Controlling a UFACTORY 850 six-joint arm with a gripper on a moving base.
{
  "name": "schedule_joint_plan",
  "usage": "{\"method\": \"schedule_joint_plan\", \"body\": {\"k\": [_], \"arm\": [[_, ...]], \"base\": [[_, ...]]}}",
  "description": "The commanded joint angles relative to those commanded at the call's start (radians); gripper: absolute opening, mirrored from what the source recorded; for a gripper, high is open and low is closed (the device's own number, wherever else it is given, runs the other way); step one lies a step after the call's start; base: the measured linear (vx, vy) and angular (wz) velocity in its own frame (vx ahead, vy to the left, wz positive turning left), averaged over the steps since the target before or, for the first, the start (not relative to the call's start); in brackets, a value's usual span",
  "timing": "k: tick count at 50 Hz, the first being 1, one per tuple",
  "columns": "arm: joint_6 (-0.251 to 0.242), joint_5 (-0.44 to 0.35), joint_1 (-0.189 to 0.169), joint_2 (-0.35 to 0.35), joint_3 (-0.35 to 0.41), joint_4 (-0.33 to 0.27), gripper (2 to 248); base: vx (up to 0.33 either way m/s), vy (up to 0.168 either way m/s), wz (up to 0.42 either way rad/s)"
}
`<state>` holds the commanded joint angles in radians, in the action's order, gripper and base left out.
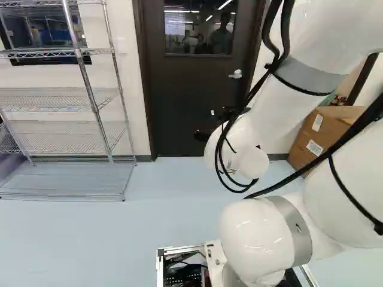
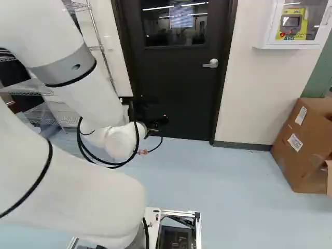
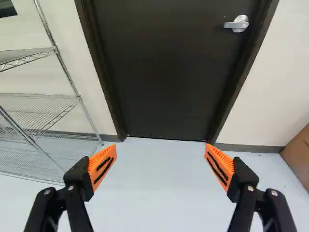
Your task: Open the door and move inside
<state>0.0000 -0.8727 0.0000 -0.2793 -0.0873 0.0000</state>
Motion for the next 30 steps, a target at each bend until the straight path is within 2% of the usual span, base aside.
{"method": "schedule_joint_plan", "body": {"k": [13, 30], "arm": [[0.000, 0.000, 0.000, 0.000, 0.000, 0.000, 247], [0.000, 0.000, 0.000, 0.000, 0.000, 0.000, 247]], "base": [[0.165, 0.000, -0.030], [0.171, -0.031, -0.193]]}}
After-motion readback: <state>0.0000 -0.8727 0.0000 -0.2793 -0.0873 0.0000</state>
